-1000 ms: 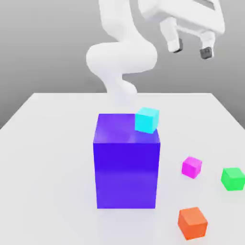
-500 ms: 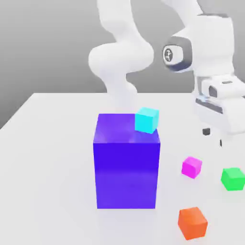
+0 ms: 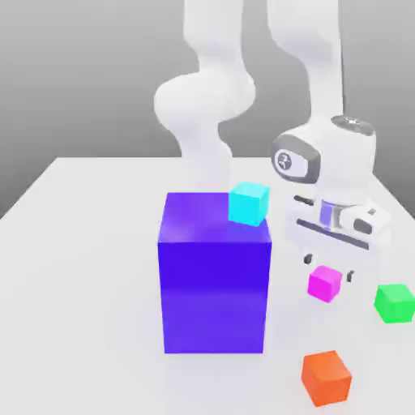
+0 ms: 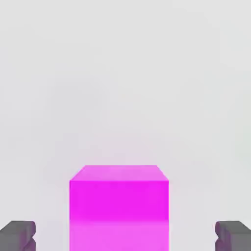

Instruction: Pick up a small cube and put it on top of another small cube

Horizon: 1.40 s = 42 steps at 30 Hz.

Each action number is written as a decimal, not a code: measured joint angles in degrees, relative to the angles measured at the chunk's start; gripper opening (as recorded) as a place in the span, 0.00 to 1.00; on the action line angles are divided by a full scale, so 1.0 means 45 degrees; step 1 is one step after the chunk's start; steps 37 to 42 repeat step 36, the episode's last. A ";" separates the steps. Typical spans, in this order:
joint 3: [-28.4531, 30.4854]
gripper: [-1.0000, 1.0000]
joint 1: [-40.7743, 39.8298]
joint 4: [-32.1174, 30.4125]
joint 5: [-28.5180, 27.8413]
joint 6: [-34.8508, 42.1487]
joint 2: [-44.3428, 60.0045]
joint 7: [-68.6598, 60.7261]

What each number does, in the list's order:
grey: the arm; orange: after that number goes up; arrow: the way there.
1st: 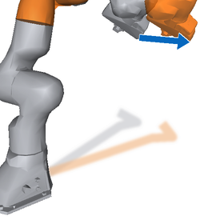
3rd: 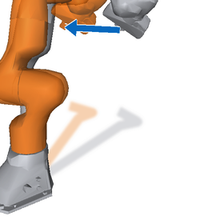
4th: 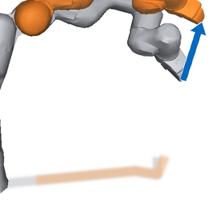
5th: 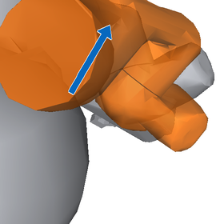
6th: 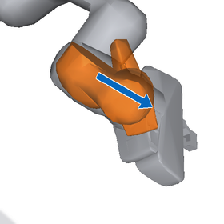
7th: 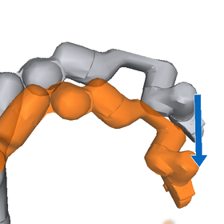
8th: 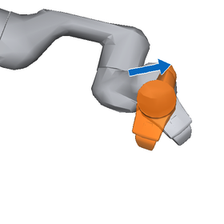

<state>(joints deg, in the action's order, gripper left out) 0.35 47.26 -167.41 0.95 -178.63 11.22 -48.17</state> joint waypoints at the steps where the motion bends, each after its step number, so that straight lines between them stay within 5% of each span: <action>1: -0.0040 0.00 -0.0023 0.0083 0.0063 -0.0368 0.0454 -0.0045; 8: -0.0069 0.00 -0.0055 0.0104 0.0070 -0.0434 0.0564 -0.0057; 16: 0.0166 0.00 0.0099 -0.0510 -0.0234 0.2296 -0.2780 0.0159; 27: -0.0264 0.00 0.0624 0.3909 -0.0193 0.5953 -0.2017 0.5645; 32: -0.0210 0.00 0.0710 0.4465 -0.0262 0.4541 -0.0051 0.6252; 33: -0.0197 1.00 0.0719 0.4491 -0.0277 0.4202 0.0314 0.6274; 42: -0.0197 1.00 0.0719 0.4491 -0.0277 0.4203 0.0314 0.6274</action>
